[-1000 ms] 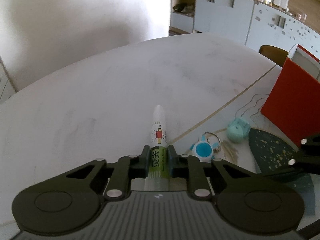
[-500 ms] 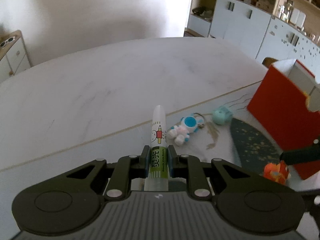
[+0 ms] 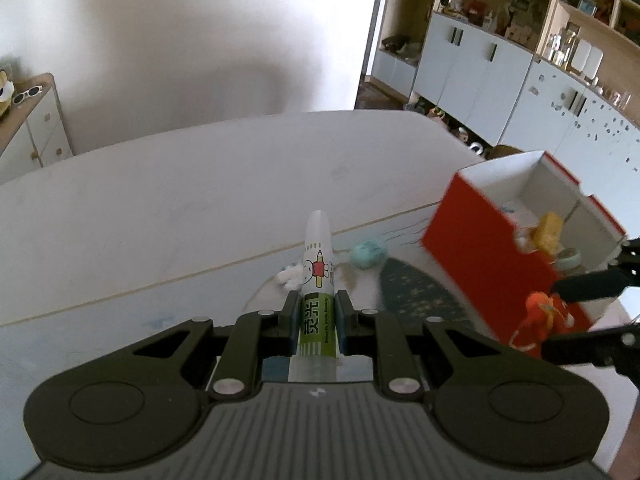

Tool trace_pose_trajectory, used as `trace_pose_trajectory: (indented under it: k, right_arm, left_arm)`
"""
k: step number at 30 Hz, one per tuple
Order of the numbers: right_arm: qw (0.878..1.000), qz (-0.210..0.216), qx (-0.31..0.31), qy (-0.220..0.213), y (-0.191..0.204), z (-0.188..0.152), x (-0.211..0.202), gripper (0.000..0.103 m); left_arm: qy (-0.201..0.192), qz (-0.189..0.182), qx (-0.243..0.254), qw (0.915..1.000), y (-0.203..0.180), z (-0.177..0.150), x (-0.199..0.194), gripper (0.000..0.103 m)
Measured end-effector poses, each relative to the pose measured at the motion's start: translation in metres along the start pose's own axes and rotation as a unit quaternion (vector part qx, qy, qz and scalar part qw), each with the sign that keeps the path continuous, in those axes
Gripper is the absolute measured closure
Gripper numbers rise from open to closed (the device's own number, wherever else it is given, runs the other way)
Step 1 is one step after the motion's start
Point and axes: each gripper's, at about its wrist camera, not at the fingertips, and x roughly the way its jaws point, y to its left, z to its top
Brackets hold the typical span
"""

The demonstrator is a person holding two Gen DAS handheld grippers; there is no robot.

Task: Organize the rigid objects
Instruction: 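Carry the glue stick with the left tool while the right tool carries the fish figurine over the box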

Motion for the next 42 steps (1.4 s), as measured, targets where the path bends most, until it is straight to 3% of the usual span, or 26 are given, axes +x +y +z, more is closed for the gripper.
trace_pose_trajectory:
  k: [7, 15, 31, 42]
  right_arm:
    - [1.000, -0.006, -0.010, -0.018, -0.038, 0.003, -0.025, 0.054]
    - [1.000, -0.008, -0.015, -0.025, -0.089, -0.005, -0.042, 0.054]
    - [1.000, -0.009, -0.007, -0.015, -0.172, -0.027, -0.049, 0.054]
    - [1.000, -0.002, -0.006, 0.012, -0.194, -0.045, -0.030, 0.054]
  left_arm:
    - [-0.006, -0.002, 0.000, 1.0000, -0.043, 0.016, -0.021, 0.086]
    - [-0.005, -0.004, 0.002, 1.0000, -0.100, 0.033, -0.011, 0.086]
    - [0.009, -0.017, 0.031, 0.9993, -0.214, 0.063, 0.038, 0.086]
    - [0.042, 0.011, 0.050, 0.9978, -0.248, 0.074, 0.096, 0.086]
